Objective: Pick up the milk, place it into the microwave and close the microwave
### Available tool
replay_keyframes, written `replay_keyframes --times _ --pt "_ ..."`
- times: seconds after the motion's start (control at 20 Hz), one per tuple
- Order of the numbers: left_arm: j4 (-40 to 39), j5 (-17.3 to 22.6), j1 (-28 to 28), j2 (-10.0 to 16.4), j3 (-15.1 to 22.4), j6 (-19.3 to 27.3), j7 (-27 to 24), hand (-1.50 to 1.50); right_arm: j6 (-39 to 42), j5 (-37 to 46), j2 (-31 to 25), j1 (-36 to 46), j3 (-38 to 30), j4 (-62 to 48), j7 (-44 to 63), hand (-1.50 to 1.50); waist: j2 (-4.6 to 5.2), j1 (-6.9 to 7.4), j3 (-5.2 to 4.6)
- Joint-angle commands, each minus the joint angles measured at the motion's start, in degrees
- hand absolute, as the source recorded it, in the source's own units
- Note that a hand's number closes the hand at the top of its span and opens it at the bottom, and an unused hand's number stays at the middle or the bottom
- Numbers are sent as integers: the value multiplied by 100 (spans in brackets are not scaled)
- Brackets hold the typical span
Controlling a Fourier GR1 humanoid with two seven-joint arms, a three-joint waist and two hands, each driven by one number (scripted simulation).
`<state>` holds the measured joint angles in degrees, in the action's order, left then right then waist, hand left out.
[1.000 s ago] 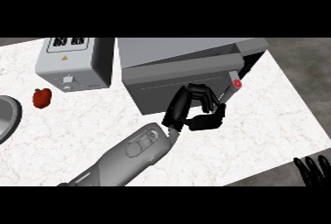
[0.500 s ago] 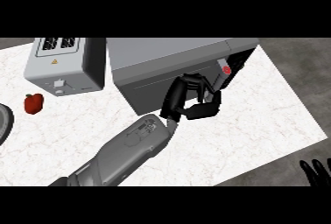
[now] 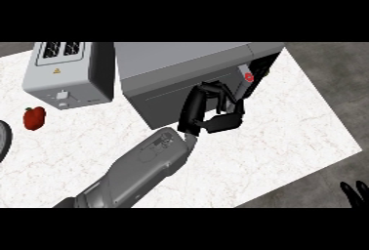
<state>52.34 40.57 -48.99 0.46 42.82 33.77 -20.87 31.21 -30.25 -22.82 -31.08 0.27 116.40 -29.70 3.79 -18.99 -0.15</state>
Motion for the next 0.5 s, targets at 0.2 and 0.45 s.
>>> replay_keyframes --times 0.2,0.45 --pt "-561 201 -543 -43 -143 -146 -165 150 57 -156 -140 26 -163 239 13 -150 85 -109 6" --pt "-611 331 -553 -43 -132 -65 -261 150 127 -308 -215 -51 -164 377 69 -150 102 -197 9"
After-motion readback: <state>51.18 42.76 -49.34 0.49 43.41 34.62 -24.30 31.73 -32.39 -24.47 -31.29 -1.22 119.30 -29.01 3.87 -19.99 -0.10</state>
